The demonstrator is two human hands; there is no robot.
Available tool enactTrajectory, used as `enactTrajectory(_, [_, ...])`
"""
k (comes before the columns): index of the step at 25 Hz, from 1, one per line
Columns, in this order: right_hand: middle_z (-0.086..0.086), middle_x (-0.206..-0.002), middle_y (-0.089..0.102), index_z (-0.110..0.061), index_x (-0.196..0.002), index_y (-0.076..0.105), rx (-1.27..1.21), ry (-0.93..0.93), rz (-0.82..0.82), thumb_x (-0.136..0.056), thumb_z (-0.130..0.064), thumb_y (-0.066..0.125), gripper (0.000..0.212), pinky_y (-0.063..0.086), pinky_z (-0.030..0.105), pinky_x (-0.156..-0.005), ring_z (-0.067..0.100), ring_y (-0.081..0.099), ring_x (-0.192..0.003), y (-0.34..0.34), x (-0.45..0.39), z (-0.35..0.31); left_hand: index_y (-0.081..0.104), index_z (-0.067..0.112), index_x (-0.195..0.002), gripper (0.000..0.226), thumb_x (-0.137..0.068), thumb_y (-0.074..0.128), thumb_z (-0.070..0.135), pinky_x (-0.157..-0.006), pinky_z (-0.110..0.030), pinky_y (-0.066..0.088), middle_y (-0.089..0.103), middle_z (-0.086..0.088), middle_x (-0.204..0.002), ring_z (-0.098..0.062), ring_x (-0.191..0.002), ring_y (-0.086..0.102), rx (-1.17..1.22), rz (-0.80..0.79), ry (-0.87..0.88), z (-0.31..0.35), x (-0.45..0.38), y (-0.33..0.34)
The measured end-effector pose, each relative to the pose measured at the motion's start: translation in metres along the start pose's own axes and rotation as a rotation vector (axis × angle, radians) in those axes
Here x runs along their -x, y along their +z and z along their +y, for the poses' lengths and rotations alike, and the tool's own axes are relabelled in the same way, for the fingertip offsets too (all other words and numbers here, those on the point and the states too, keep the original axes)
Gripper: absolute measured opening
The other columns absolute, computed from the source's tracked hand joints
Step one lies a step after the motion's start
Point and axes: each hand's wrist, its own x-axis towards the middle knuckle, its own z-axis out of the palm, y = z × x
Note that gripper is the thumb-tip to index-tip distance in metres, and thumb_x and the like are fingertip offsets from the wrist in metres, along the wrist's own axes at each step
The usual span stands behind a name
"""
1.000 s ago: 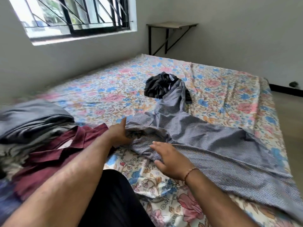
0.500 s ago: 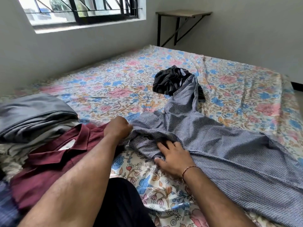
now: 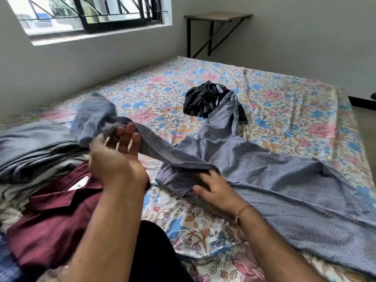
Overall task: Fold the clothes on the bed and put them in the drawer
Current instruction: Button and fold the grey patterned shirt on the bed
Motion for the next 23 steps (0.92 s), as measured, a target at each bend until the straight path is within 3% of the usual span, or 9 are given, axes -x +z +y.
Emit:
enactTrajectory(3, [0.008, -0.124, 0.066, -0.023, -0.122, 0.068, -0.878, 0.165, 0.264, -0.105, -0.051, 0.045, 0.04, 0.055, 0.034, -0.078, 0.021, 0.065, -0.099, 0.013, 0.058, 0.02, 0.062, 0.017, -0.089, 0.029, -0.105, 0.038, 0.024, -0.065, -0.029, 0.055, 0.068, -0.001, -0.081, -0.021, -0.079, 0.077, 0.018, -0.093, -0.296, -0.029, 0.1, -0.029])
enactTrajectory(6, [0.021, -0.105, 0.069, -0.007, -0.124, 0.066, -1.658, 0.323, 0.029, -0.104, -0.059, 0.041, 0.062, 0.058, 0.038, -0.067, 0.034, 0.066, -0.082, 0.036, 0.096, 0.049, 0.07, 0.017, -0.07, 0.043, -0.103, 0.044, 0.026, -0.048, -0.024, 0.04, 0.063, -0.006, -0.06, -0.029, -0.05, 0.063, -0.094, -0.208, -0.659, -0.101, 0.147, -0.061])
enactTrajectory(8, [0.028, -0.106, 0.07, -0.001, -0.122, 0.065, -1.753, 0.423, 0.066, -0.102, -0.054, 0.045, 0.061, 0.06, 0.045, -0.081, 0.04, 0.071, -0.089, 0.031, 0.109, 0.07, 0.075, 0.02, -0.104, 0.032, -0.106, 0.044, 0.026, -0.05, -0.028, 0.04, 0.064, -0.005, -0.066, -0.041, -0.063, 0.068, -0.476, -0.475, -0.841, -0.132, 0.168, -0.064])
enactTrajectory(9, [0.029, -0.11, 0.07, 0.0, -0.119, 0.067, -1.689, 0.433, 0.088, -0.098, -0.053, 0.049, 0.06, 0.056, 0.049, -0.093, 0.042, 0.071, -0.097, 0.029, 0.12, 0.078, 0.069, 0.016, -0.123, 0.031, -0.108, 0.043, 0.023, -0.05, -0.028, 0.042, 0.067, -0.006, -0.072, -0.037, -0.063, 0.07, -0.683, -0.459, -0.855, -0.143, 0.185, -0.082])
enactTrajectory(11, [0.025, -0.128, 0.067, -0.007, -0.127, 0.068, -1.566, 0.311, 0.272, -0.1, -0.044, 0.058, 0.046, 0.046, 0.057, -0.109, 0.043, 0.063, -0.122, 0.031, 0.145, 0.09, 0.07, 0.011, -0.114, 0.024, -0.095, 0.055, 0.011, -0.047, -0.024, 0.044, 0.071, -0.01, -0.077, -0.019, -0.054, 0.064, -0.887, -0.913, -0.91, -0.109, 0.211, -0.079])
enactTrajectory(14, [0.016, -0.128, 0.07, -0.02, -0.126, 0.068, -1.245, 0.181, 0.264, -0.099, -0.005, 0.061, 0.032, 0.052, 0.055, -0.104, 0.033, 0.069, -0.117, 0.038, 0.163, 0.095, 0.073, 0.022, -0.095, 0.02, -0.085, 0.064, 0.007, -0.057, -0.025, 0.051, 0.072, -0.004, -0.08, -0.014, -0.063, 0.064, -0.827, -1.372, -0.492, -0.067, 0.201, -0.049])
enactTrajectory(16, [0.019, -0.116, 0.074, -0.019, -0.119, 0.069, -1.149, 0.286, 0.168, -0.093, 0.002, 0.068, 0.033, 0.057, 0.057, -0.096, 0.035, 0.073, -0.101, 0.03, 0.157, 0.087, 0.072, 0.022, -0.103, 0.018, -0.097, 0.064, 0.007, -0.067, -0.029, 0.057, 0.072, 0.003, -0.086, -0.015, -0.072, 0.066, -1.102, -1.515, 0.071, -0.08, 0.135, -0.024])
enactTrajectory(18, [0.017, -0.107, 0.076, -0.018, -0.115, 0.07, -1.081, 0.314, 0.153, -0.095, 0.002, 0.064, 0.029, 0.06, 0.047, -0.081, 0.032, 0.072, -0.087, 0.012, 0.155, 0.078, 0.07, 0.02, -0.115, 0.018, -0.099, 0.063, 0.014, -0.079, -0.043, 0.061, 0.071, 0.006, -0.096, -0.015, -0.082, 0.068, -1.488, -1.607, 0.415, -0.095, 0.063, -0.001])
enactTrajectory(23, [0.027, -0.104, 0.073, -0.011, -0.117, 0.067, -1.137, 0.347, 0.228, -0.094, -0.005, 0.063, 0.024, 0.061, 0.038, -0.06, 0.036, 0.07, -0.074, -0.055, 0.179, 0.089, 0.045, 0.035, -0.152, 0.053, -0.102, 0.059, 0.033, -0.109, -0.049, 0.049, 0.055, 0.003, -0.149, -0.02, -0.133, 0.051, -2.139, -1.879, 0.608, -0.133, -0.033, -0.021])
